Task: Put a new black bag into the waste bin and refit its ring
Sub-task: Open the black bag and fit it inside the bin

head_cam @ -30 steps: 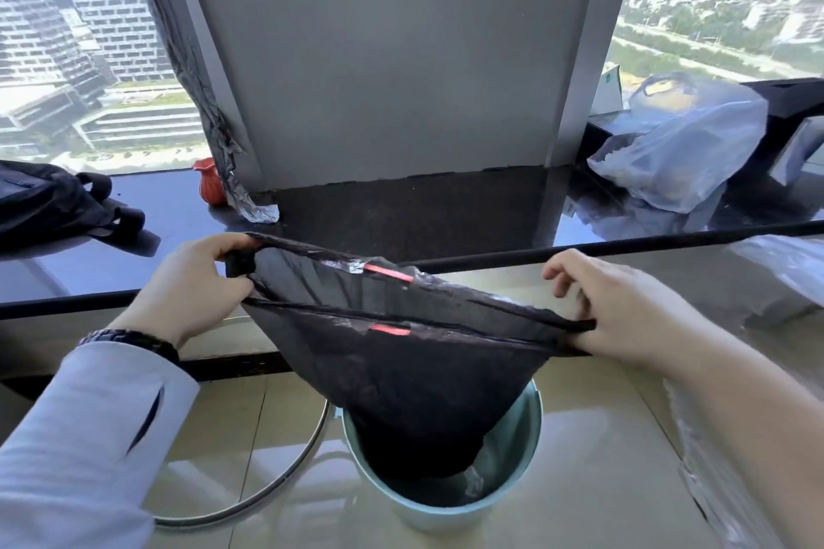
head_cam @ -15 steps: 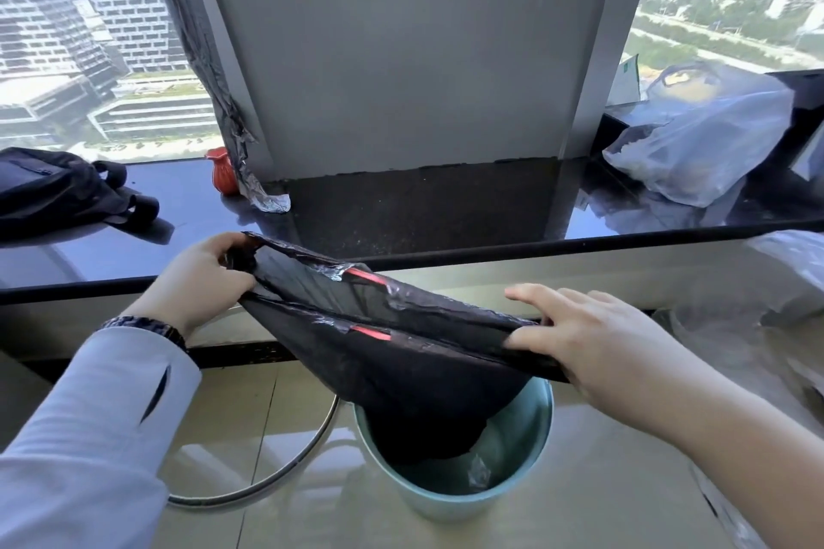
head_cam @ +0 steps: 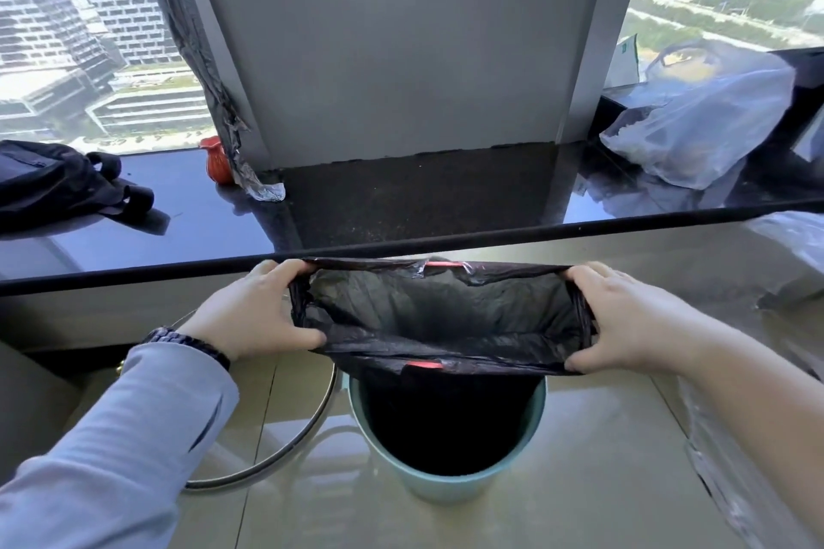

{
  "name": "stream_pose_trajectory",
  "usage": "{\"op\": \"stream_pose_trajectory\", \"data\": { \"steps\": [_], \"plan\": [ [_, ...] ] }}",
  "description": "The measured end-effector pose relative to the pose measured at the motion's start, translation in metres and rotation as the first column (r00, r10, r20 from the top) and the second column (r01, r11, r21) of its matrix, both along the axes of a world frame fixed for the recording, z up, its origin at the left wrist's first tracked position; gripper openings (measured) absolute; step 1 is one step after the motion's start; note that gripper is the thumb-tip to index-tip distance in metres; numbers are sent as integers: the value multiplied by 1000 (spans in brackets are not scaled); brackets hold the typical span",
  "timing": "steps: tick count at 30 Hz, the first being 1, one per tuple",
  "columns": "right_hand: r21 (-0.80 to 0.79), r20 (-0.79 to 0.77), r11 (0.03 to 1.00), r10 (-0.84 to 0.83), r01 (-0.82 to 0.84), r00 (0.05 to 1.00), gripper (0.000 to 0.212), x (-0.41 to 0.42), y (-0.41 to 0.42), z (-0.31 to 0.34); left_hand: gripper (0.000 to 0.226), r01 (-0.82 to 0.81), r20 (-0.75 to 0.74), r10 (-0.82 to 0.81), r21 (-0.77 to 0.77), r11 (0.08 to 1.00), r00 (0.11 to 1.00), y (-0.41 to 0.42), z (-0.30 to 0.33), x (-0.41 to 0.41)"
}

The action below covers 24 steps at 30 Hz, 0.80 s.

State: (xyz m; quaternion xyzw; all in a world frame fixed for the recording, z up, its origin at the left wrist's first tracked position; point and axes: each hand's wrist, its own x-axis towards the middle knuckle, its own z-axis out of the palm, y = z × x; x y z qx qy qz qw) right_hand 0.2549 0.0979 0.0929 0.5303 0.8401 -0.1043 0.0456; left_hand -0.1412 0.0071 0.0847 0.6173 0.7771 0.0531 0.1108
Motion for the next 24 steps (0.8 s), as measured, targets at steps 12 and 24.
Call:
{"op": "stream_pose_trajectory", "data": {
  "steps": [12,24],
  "plan": [
    [-212,-239,972,-149,98,959,43,12,-5,-79,75,120,-255,-96,77,990,962,-28,-47,43],
    [-222,-371,972,-153,72,916,51,40,-32,-128,66,114,-356,-89,48,992,930,-64,-77,73]
  ]
}}
